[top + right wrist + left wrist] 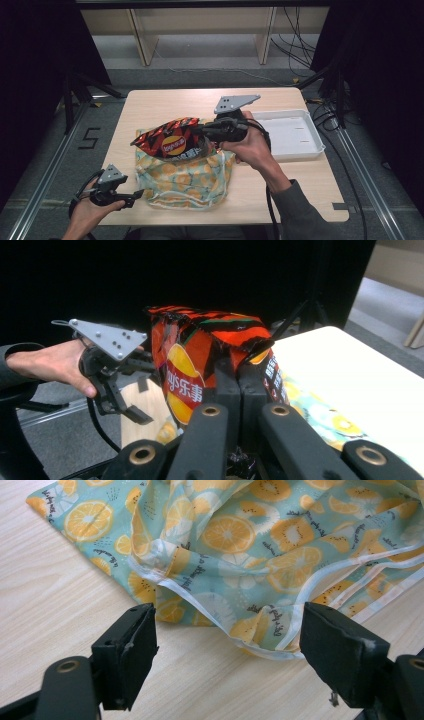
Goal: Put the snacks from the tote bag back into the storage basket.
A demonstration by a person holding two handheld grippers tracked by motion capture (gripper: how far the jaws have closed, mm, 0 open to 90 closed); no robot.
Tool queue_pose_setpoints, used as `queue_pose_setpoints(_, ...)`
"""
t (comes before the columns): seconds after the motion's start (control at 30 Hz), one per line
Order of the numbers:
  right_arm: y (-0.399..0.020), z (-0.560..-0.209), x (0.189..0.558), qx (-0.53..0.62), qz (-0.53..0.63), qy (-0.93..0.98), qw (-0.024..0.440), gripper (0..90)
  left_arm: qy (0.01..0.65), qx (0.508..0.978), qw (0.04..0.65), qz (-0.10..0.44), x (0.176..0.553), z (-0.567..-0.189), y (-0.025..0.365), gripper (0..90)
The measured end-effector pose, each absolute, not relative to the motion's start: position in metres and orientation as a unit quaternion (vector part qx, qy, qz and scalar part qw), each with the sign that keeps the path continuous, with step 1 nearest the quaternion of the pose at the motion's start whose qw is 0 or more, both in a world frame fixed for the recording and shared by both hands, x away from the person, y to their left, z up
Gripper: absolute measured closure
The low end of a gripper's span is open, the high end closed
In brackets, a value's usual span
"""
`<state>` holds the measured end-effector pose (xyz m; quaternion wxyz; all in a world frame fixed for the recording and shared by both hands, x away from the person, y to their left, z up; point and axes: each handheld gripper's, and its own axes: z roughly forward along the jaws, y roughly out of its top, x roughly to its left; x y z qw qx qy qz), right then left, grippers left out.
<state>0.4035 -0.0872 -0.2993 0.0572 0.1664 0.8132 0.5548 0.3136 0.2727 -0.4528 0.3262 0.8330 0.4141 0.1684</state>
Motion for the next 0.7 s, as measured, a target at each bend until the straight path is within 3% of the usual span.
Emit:
queue_pose_setpoints(0.33, -0.129, -0.278, 0.406, 0.198, 0.573, 0.793, 0.07, 90.0, 0.417, 0.83, 0.33, 0.17, 0.313, -0.454, 0.275, 22.5)
queue_pose_setpoints(0.7, -0.177, -0.276, 0.417, 0.246, 0.562, 0.781, 0.117, 90.0, 0.415, 0.831, 0.327, 0.172, 0.314, -0.452, 0.278, 22.9)
